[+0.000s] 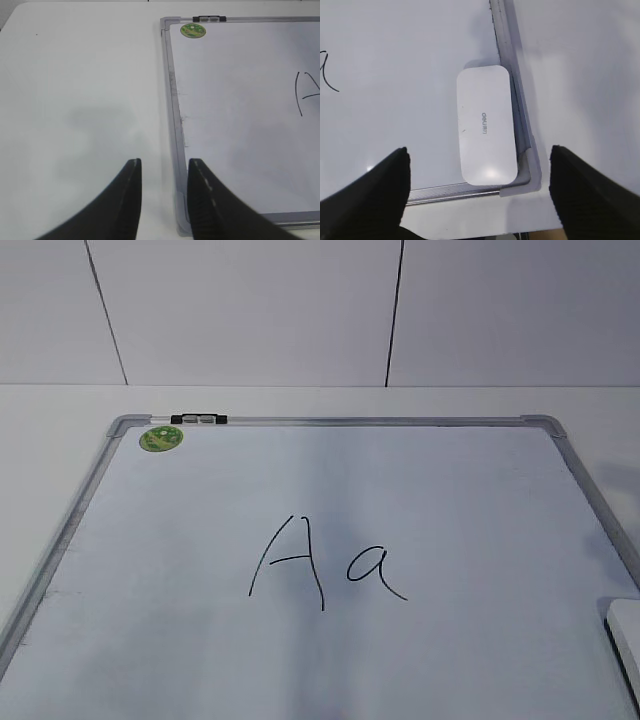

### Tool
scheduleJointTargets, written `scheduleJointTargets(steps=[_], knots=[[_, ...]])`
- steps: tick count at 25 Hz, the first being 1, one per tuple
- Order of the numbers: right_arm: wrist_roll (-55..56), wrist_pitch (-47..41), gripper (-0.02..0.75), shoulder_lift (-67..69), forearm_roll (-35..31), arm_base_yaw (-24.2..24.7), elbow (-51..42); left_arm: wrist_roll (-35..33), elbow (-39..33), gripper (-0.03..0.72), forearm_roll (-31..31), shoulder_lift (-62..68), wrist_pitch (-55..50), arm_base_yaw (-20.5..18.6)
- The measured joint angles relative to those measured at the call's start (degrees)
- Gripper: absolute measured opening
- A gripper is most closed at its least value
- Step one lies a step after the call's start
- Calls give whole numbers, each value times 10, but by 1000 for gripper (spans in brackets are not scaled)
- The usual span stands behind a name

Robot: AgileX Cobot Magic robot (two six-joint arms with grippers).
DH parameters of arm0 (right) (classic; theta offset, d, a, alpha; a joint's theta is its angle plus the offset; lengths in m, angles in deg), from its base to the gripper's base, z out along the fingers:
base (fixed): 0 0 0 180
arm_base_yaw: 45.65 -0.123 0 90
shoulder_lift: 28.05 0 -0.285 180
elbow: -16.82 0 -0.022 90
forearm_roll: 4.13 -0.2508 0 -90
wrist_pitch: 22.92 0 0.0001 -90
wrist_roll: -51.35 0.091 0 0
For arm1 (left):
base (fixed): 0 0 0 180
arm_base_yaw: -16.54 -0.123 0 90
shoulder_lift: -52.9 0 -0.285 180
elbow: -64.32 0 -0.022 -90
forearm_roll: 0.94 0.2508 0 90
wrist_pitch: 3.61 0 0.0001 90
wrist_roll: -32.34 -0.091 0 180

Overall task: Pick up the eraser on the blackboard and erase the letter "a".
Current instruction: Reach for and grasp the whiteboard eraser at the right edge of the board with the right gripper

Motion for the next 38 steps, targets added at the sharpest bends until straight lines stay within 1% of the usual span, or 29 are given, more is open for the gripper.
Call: scheduleJointTargets(steps=[6,10,16,19,24,27,34,38], knots=[[-10,-46,654,92,-5,-27,56,0,0,235,-21,0,0,0],[-14,-50,654,137,-15,-34,70,0,0,235,-22,0,0,0],[-16,-50,653,183,-24,-36,70,0,0,235,-22,0,0,0],[-20,-50,653,203,-24,-46,70,0,0,235,-22,0,0,0],[-23,-50,653,223,-4,-71,70,0,0,235,-22,0,0,0],[-23,-50,653,233,4,-77,70,0,0,235,-22,0,0,0],[-23,-49,654,267,7,-77,70,0,0,235,-22,0,0,0],[-23,-49,666,299,6,-77,70,0,0,235,-22,0,0,0]])
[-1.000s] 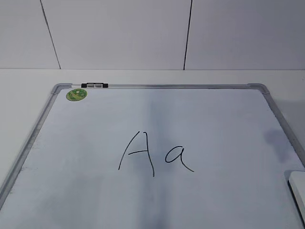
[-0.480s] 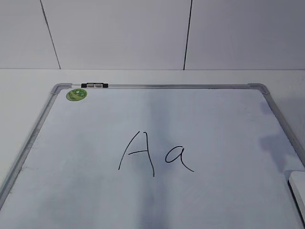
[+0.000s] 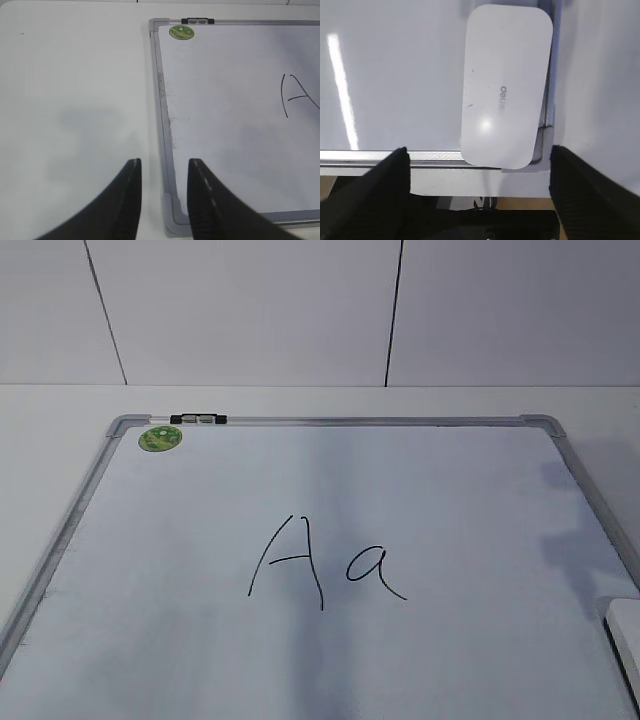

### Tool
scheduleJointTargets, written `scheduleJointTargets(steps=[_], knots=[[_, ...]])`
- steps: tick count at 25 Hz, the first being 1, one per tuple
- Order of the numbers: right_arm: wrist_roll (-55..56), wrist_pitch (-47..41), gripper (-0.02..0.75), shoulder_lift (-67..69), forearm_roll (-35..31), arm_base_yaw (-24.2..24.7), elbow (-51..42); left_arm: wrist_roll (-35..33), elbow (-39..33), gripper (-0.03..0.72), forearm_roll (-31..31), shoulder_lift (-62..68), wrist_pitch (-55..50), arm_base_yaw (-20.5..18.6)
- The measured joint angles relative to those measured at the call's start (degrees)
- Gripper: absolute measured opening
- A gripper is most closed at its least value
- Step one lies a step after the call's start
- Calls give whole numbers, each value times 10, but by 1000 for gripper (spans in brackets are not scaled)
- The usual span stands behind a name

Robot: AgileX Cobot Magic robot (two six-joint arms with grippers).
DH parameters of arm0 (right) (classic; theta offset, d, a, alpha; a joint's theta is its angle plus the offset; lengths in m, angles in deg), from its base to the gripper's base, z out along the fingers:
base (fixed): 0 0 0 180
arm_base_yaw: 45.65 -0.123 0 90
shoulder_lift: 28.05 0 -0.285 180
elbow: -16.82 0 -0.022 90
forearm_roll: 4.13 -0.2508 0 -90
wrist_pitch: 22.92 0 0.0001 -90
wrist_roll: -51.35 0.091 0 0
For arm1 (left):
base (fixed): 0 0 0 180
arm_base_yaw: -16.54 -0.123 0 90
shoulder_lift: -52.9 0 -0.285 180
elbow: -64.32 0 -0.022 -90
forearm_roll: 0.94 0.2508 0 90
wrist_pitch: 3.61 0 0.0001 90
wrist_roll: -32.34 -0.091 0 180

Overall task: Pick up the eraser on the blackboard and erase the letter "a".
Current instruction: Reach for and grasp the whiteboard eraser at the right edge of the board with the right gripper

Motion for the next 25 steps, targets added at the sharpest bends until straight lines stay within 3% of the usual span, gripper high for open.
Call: scheduleJointTargets(steps=[9,25], knots=[[7,11,667,32,2,0,-1,0,0,235,0,0,0,0],[22,104,666,36,21,0,-68,0,0,235,0,0,0,0]])
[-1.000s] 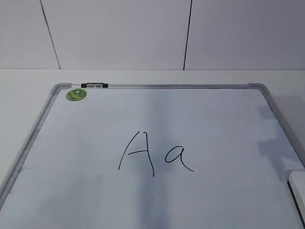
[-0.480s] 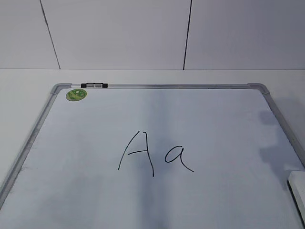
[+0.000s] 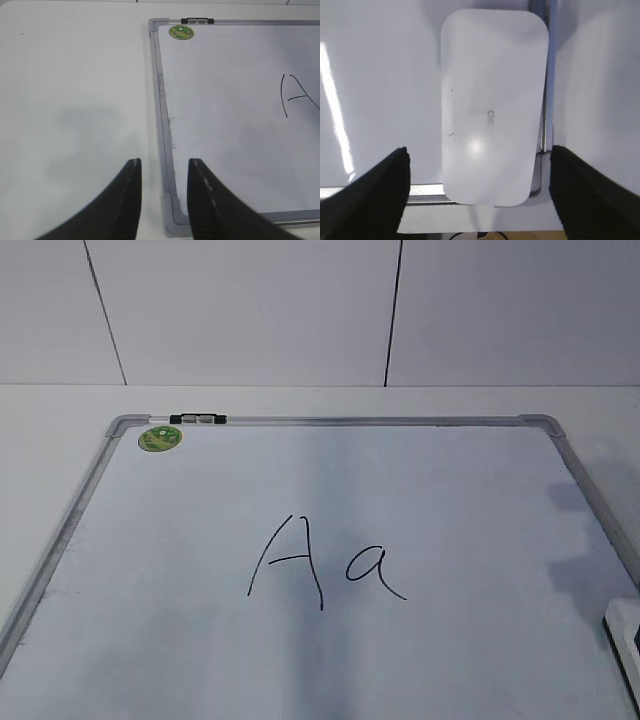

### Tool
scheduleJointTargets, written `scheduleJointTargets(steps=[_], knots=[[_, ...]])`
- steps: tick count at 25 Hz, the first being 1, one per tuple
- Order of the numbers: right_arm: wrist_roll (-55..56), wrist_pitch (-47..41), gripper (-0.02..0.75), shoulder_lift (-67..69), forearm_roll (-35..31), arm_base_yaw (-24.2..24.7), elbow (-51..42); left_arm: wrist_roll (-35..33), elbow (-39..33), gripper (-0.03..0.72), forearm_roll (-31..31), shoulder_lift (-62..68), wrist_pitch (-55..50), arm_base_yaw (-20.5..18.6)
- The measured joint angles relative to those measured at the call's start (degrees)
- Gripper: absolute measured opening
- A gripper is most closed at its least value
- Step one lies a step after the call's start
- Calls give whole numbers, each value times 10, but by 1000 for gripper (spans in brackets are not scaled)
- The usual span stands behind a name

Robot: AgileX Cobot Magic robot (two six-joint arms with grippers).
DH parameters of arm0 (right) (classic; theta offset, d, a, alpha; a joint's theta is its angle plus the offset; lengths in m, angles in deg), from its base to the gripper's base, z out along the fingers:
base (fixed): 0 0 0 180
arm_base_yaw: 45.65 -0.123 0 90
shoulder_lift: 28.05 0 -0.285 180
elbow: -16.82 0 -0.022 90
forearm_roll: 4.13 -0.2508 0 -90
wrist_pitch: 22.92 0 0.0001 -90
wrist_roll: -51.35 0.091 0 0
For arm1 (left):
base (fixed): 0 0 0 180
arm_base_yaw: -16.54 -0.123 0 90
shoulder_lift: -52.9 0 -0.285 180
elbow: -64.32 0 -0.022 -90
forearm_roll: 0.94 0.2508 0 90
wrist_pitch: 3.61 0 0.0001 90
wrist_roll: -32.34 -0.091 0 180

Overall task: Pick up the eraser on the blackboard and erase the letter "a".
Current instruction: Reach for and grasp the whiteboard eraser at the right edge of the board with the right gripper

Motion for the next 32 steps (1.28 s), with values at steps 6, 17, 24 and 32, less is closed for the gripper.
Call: scheduleJointTargets(steps=[6,17,24,32], knots=[[1,18,666,0,2,0,0,0,0,235,0,0,0,0],[13,29,666,27,10,0,-6,0,0,235,-1,0,0,0],[17,37,664,35,11,0,-6,0,0,235,-1,0,0,0],[18,48,655,43,13,0,-6,0,0,235,-1,0,0,0]])
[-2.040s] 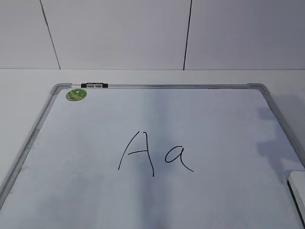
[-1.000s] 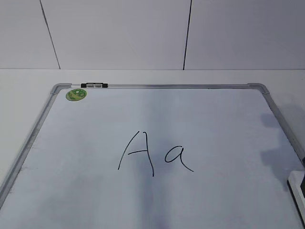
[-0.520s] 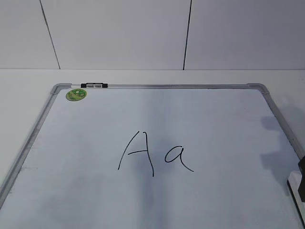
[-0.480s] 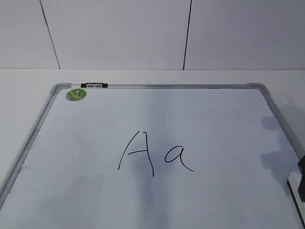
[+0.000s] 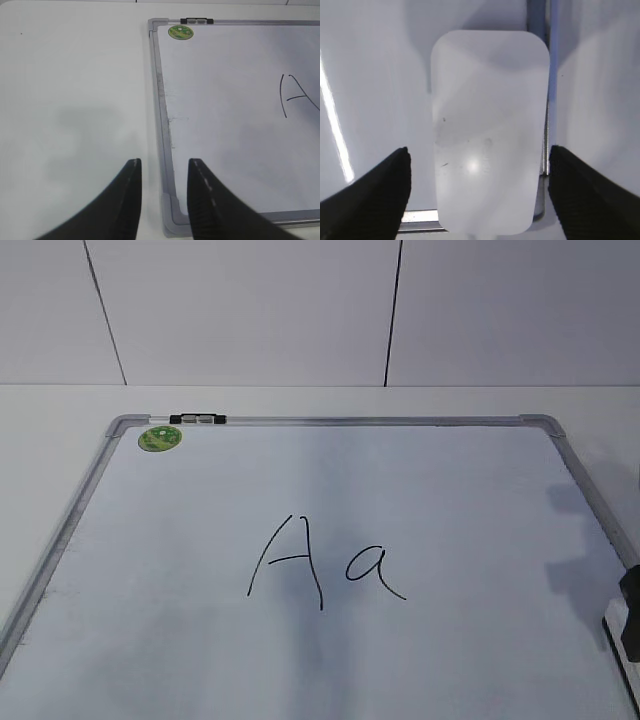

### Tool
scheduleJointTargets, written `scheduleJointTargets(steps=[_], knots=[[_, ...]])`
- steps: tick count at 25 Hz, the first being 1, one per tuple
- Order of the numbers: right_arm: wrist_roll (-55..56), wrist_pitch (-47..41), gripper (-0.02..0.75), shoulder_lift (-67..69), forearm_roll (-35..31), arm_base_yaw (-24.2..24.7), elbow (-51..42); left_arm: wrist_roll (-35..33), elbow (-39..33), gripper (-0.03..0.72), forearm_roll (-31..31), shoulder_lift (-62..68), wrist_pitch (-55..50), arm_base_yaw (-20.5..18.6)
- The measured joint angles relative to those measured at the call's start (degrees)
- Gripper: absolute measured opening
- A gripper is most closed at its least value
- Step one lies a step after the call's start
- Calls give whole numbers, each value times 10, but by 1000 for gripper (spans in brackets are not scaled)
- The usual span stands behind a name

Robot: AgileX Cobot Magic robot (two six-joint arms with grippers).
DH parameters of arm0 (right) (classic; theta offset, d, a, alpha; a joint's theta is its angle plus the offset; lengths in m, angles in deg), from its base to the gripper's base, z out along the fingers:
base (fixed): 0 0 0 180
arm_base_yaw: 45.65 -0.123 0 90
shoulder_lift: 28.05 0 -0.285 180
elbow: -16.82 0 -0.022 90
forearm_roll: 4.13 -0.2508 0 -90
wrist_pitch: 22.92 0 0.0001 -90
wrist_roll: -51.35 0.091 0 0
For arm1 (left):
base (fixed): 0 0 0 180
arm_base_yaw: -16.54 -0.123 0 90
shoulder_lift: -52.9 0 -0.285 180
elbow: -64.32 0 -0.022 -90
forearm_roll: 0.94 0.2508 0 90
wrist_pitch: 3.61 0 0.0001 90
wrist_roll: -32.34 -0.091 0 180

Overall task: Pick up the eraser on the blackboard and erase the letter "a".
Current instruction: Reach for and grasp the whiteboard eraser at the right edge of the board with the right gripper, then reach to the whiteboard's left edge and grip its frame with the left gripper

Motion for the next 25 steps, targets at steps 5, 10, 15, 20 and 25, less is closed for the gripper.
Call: scheduleJointTargets(steps=[5,10,15,20,25], knots=[[7,3,655,0,9,0,0,0,0,235,0,0,0,0],[9,20,655,0,10,0,-28,0,0,235,-1,0,0,0],[9,34,655,0,12,0,-48,0,0,235,-1,0,0,0],[10,51,655,0,12,0,-49,0,0,235,-9,0,0,0],[11,61,655,15,10,0,-49,0,0,235,-11,0,1,0]])
